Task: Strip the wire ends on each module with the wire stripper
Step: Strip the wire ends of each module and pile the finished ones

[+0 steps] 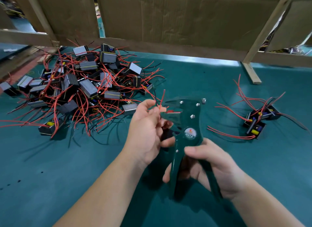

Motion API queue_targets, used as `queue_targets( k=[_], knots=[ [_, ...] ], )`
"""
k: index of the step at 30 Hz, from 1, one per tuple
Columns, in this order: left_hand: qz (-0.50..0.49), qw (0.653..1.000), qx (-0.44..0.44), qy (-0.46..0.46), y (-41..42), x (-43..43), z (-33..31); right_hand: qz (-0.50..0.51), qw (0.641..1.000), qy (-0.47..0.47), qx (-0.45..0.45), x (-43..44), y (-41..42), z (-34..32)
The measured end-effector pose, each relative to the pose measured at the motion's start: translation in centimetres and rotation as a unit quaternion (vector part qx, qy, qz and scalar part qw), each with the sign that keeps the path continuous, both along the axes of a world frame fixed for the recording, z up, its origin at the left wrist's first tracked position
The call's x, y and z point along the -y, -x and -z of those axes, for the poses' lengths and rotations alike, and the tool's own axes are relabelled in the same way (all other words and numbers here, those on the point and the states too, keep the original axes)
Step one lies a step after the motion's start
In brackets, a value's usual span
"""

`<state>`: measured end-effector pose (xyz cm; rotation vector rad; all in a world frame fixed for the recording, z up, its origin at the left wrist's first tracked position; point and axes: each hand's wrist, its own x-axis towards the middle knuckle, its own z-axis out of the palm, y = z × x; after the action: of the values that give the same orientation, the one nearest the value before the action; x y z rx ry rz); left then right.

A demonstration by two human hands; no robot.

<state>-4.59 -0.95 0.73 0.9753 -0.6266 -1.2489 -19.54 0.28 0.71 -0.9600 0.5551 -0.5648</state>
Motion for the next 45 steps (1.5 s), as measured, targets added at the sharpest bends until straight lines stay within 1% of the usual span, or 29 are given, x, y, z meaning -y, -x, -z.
queue_targets(
  k=[2, 3, 4, 5, 6, 7, 8, 10, 12, 13, 14, 15, 17, 19, 21, 22, 23, 24, 25, 26, 27, 28, 29, 30, 32, 36, 39, 42, 45],
  knots=[
    [-0.004, 1.000, 0.023, -0.002, 0.0, 0.1, 0.0, 0.003, 1.000, 0.014, -0.008, 0.0, -0.1, 0.2],
    [-0.033, 0.998, 0.046, 0.017, -0.2, 0.3, -0.2, 0.019, 1.000, 0.017, 0.000, 0.2, 0.1, 0.1],
    [-0.073, 0.991, 0.101, 0.050, -0.7, 0.3, -0.1, 0.046, 0.999, 0.018, 0.013, 0.4, 0.3, 0.0],
    [-0.118, 0.970, 0.195, 0.085, -1.3, 0.4, 0.1, 0.084, 0.996, 0.022, 0.027, 0.6, 0.6, -0.2],
    [-0.160, 0.932, 0.305, 0.112, -2.0, 0.5, 0.2, 0.133, 0.990, 0.035, 0.035, 0.9, 1.0, -0.4],
    [-0.198, 0.884, 0.404, 0.126, -2.7, 0.5, 0.4, 0.188, 0.980, 0.054, 0.034, 1.3, 1.6, -0.7],
    [-0.231, 0.837, 0.480, 0.124, -3.4, 0.5, 0.6, 0.245, 0.966, 0.076, 0.021, 1.7, 2.3, -1.0],
    [-0.264, 0.781, 0.563, 0.058, -4.5, 0.5, 0.7, 0.335, 0.935, 0.117, -0.022, 2.7, 3.6, -1.4],
    [-0.236, 0.714, 0.657, -0.056, -5.1, 0.6, 1.0, 0.391, 0.908, 0.138, -0.067, 3.3, 4.8, -1.5],
    [-0.198, 0.684, 0.694, -0.105, -5.2, 0.7, 1.2, 0.411, 0.896, 0.144, -0.087, 3.5, 5.2, -1.4],
    [-0.161, 0.664, 0.717, -0.139, -5.2, 0.8, 1.5, 0.428, 0.884, 0.153, -0.108, 3.6, 5.6, -1.3],
    [-0.139, 0.652, 0.729, -0.156, -5.1, 0.9, 1.8, 0.439, 0.875, 0.163, -0.124, 3.7, 5.9, -1.1],
    [-0.131, 0.636, 0.744, -0.156, -5.1, 1.0, 2.3, 0.449, 0.866, 0.180, -0.129, 3.6, 6.0, -1.0],
    [-0.152, 0.628, 0.750, -0.144, -5.4, 1.1, 2.4, 0.437, 0.873, 0.190, -0.106, 3.5, 5.8, -0.9],
    [-0.177, 0.644, 0.735, -0.115, -5.6, 1.3, 2.5, 0.414, 0.888, 0.187, -0.075, 3.2, 5.3, -0.8],
    [-0.180, 0.665, 0.720, -0.087, -5.7, 1.3, 2.5, 0.403, 0.895, 0.179, -0.065, 3.1, 5.1, -0.7],
    [-0.177, 0.701, 0.689, -0.043, -5.6, 1.4, 2.4, 0.390, 0.904, 0.167, -0.055, 3.0, 4.8, -0.7],
    [-0.163, 0.759, 0.631, 0.009, -5.2, 1.5, 2.2, 0.377, 0.912, 0.153, -0.044, 3.0, 4.5, -0.7],
    [-0.140, 0.829, 0.539, 0.053, -4.6, 1.5, 1.9, 0.363, 0.921, 0.140, -0.032, 2.9, 4.3, -0.7],
    [-0.113, 0.896, 0.422, 0.081, -4.0, 1.4, 1.3, 0.350, 0.928, 0.130, -0.022, 2.9, 4.1, -0.7],
    [-0.091, 0.947, 0.293, 0.095, -3.3, 1.3, 0.8, 0.338, 0.933, 0.120, -0.015, 2.8, 3.9, -0.6],
    [-0.071, 0.979, 0.167, 0.096, -2.8, 1.2, 0.3, 0.329, 0.938, 0.110, -0.009, 2.8, 3.7, -0.6],
    [-0.050, 0.993, 0.061, 0.091, -2.5, 1.2, 0.1, 0.321, 0.942, 0.101, -0.006, 2.7, 3.6, -0.5],
    [-0.034, 0.996, -0.017, 0.081, -2.4, 1.2, -0.1, 0.314, 0.945, 0.093, -0.003, 2.6, 3.5, -0.4],
    [-0.009, 0.994, -0.091, 0.058, -2.5, 1.2, -0.4, 0.299, 0.951, 0.080, 0.006, 2.5, 3.3, -0.3],
    [0.035, 0.984, -0.167, 0.044, -3.3, 1.0, -0.8, 0.248, 0.968, 0.039, 0.027, 2.3, 3.0, -0.5],
    [0.042, 0.973, -0.216, 0.064, -3.4, 0.8, -1.2, 0.164, 0.984, -0.001, 0.069, 2.0, 2.8, -0.7],
    [0.052, 0.969, -0.232, 0.063, -3.2, 0.8, -1.0, 0.083, 0.992, -0.003, 0.091, 1.5, 2.4, -0.9],
    [0.057, 0.978, -0.194, 0.045, -2.6, 0.8, -0.7, 0.032, 0.994, 0.000, 0.103, 1.1, 1.8, -0.8]
  ],
)
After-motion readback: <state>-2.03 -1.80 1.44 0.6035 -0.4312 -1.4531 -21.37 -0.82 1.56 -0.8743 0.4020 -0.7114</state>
